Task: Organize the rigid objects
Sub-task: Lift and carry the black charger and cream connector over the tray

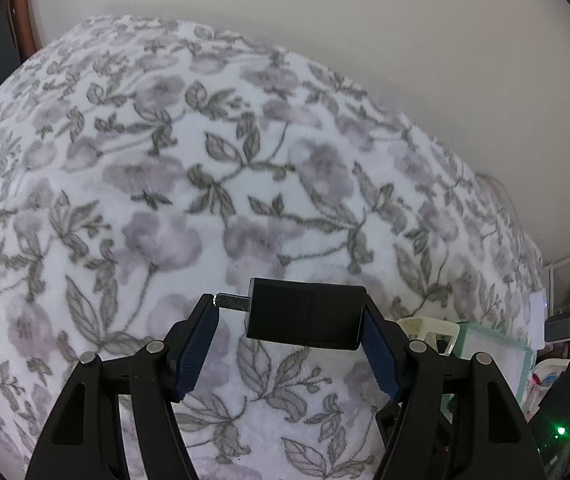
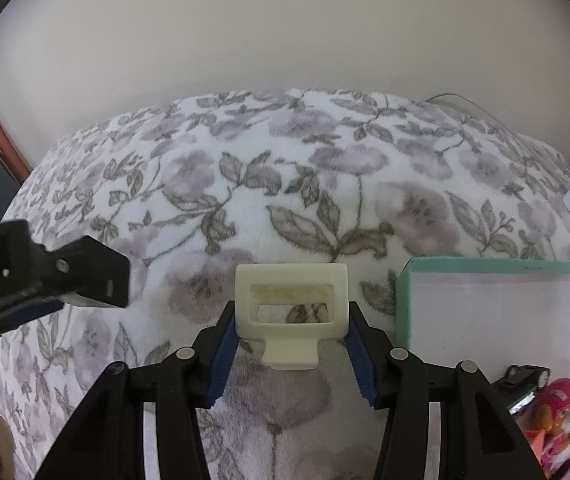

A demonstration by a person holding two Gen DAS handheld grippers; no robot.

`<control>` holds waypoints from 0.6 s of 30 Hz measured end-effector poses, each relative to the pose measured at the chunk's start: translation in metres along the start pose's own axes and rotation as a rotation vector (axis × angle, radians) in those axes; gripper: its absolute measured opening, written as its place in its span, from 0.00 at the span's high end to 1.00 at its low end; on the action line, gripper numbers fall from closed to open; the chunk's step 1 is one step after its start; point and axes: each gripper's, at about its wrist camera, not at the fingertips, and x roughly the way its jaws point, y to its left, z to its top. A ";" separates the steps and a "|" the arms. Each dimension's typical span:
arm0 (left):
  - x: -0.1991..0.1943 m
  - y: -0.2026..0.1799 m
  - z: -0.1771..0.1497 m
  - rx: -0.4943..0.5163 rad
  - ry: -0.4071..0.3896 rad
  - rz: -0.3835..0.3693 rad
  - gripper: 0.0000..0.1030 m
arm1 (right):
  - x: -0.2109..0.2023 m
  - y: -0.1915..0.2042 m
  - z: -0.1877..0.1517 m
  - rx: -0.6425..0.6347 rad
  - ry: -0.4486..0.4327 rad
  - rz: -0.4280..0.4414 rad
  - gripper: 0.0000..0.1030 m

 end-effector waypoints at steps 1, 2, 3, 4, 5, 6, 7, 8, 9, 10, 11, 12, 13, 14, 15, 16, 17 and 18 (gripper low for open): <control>-0.003 0.000 0.000 0.001 -0.006 0.000 0.31 | -0.002 -0.001 0.000 0.004 -0.002 -0.002 0.48; -0.006 -0.001 0.000 0.003 -0.011 -0.001 0.31 | -0.004 -0.002 0.001 0.008 -0.003 -0.003 0.48; -0.009 -0.002 0.000 0.007 -0.016 -0.002 0.31 | -0.006 -0.003 0.001 0.013 -0.004 -0.003 0.48; -0.010 -0.004 -0.001 0.011 -0.019 -0.001 0.31 | -0.009 -0.004 0.001 0.016 -0.006 -0.004 0.48; -0.011 -0.007 -0.002 0.016 -0.020 0.000 0.31 | -0.011 -0.005 0.002 0.019 -0.008 -0.006 0.48; -0.013 -0.008 -0.003 0.021 -0.021 0.000 0.31 | -0.014 -0.006 0.002 0.021 -0.009 -0.006 0.48; -0.015 -0.010 -0.004 0.027 -0.023 0.000 0.31 | -0.018 -0.008 0.002 0.023 -0.013 -0.009 0.48; -0.017 -0.013 -0.005 0.032 -0.024 -0.001 0.31 | -0.022 -0.009 0.002 0.025 -0.016 -0.012 0.48; -0.020 -0.016 -0.007 0.040 -0.026 -0.003 0.31 | -0.026 -0.011 0.003 0.029 -0.019 -0.017 0.48; -0.021 -0.020 -0.008 0.046 -0.028 -0.005 0.31 | -0.029 -0.013 0.003 0.033 -0.020 -0.021 0.48; -0.023 -0.023 -0.009 0.052 -0.030 -0.007 0.31 | -0.033 -0.016 0.003 0.039 -0.021 -0.026 0.48; -0.025 -0.026 -0.011 0.058 -0.032 -0.008 0.31 | -0.037 -0.019 0.003 0.046 -0.022 -0.029 0.48; -0.029 -0.031 -0.013 0.066 -0.035 -0.011 0.31 | -0.041 -0.022 0.003 0.051 -0.022 -0.032 0.48; -0.031 -0.034 -0.015 0.073 -0.036 -0.015 0.31 | -0.045 -0.025 0.003 0.054 -0.021 -0.037 0.48; -0.034 -0.039 -0.018 0.085 -0.037 -0.020 0.31 | -0.050 -0.029 0.002 0.056 -0.018 -0.049 0.48; -0.036 -0.044 -0.021 0.095 -0.036 -0.025 0.31 | -0.055 -0.033 0.001 0.060 -0.023 -0.062 0.48; -0.038 -0.050 -0.024 0.108 -0.033 -0.031 0.31 | -0.061 -0.039 0.000 0.066 -0.025 -0.075 0.48; -0.040 -0.056 -0.029 0.124 -0.029 -0.040 0.31 | -0.068 -0.046 -0.003 0.078 -0.028 -0.085 0.48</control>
